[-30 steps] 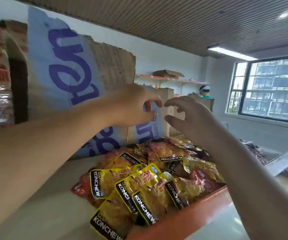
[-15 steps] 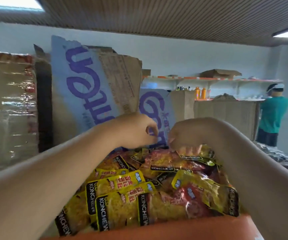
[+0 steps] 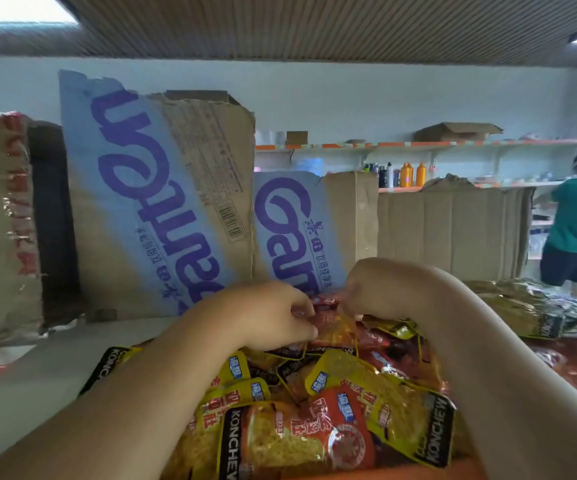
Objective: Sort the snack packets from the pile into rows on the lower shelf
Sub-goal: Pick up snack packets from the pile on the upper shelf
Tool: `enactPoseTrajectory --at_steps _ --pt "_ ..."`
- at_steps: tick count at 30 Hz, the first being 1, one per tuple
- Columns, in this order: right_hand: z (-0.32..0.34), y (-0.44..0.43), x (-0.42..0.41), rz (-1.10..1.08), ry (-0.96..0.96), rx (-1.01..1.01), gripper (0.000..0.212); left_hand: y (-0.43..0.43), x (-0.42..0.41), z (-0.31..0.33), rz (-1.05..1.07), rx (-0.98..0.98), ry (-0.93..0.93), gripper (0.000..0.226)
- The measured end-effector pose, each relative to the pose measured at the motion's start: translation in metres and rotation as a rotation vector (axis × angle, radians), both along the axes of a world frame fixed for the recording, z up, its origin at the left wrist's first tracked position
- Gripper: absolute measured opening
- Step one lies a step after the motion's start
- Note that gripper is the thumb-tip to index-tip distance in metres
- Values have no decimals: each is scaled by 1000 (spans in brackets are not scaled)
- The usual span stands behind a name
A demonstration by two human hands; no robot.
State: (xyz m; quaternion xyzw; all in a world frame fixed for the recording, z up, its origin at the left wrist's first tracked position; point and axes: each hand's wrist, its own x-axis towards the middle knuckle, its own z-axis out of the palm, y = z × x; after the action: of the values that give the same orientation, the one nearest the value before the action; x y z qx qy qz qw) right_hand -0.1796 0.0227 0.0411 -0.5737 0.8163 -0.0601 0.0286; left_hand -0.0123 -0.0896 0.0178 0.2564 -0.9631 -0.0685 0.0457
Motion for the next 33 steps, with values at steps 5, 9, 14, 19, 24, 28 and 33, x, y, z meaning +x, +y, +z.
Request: enactPoseTrajectory --at_steps 5,9,14,19,24,28,33 --pt "-9 -5 20 68 -30 46 50 0 8 3 14 41 33 35" --pt "-12 -5 33 165 -47 59 55 -1 17 6 21 46 44 29" --pt "-14 -3 36 214 -25 39 43 -3 22 9 72 35 37 26" --pt "-15 -2 34 275 -9 -49 26 0 21 7 114 2 3 42" --pt "-12 5 25 223 -75 -228 54 -3 22 7 152 16 40 47" --pt "-10 6 19 218 -152 -420 61 -3 23 8 166 25 117 43" --pt "-6 3 15 174 -229 -775 66 -2 29 13 130 -95 494 61"
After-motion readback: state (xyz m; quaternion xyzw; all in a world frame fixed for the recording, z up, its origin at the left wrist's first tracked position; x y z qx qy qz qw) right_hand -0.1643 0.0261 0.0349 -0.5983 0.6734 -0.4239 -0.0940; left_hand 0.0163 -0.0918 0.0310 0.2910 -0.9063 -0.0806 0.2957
